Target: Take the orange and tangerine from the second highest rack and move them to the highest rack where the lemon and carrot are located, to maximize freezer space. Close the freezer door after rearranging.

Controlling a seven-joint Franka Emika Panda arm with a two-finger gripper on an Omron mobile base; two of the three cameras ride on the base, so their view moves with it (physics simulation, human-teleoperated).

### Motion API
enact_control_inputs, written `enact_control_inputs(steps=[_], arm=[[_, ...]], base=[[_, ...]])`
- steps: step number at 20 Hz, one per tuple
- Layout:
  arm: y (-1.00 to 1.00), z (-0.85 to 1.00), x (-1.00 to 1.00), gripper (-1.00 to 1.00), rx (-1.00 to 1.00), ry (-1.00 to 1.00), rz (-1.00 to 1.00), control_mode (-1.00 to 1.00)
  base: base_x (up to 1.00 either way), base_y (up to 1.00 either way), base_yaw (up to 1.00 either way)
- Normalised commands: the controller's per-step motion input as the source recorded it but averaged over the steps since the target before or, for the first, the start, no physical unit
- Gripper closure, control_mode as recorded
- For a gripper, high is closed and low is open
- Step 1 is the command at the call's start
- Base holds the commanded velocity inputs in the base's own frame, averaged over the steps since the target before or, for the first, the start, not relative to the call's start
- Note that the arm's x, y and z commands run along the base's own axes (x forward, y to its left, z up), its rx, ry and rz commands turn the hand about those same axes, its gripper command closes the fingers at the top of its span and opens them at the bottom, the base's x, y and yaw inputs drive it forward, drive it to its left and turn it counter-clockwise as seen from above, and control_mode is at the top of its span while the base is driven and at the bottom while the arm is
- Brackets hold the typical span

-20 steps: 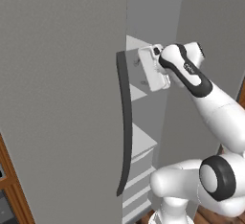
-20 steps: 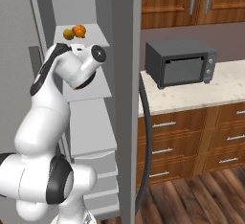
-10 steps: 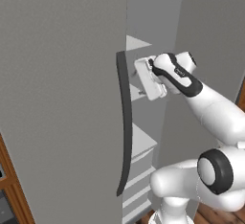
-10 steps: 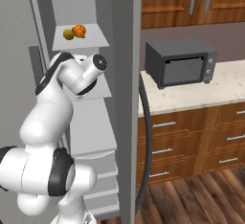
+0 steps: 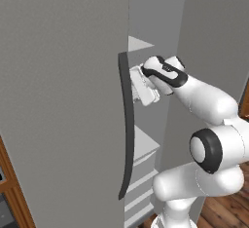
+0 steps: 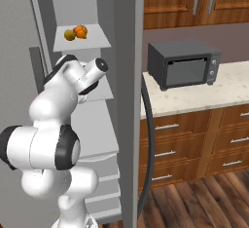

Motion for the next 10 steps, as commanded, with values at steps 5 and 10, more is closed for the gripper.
enact_control_inputs(steps=[5, 10], arm=[[0.28, -0.31, 0.35, -1.0, 0.0, 0.07, 0.0, -1.0], [0.17, -0.19, 0.48, -1.0, 0.0, 0.0, -0.02, -1.0]], base=[[0.0, 0.0, 0.0], [0.0, 0.0, 0.0]])
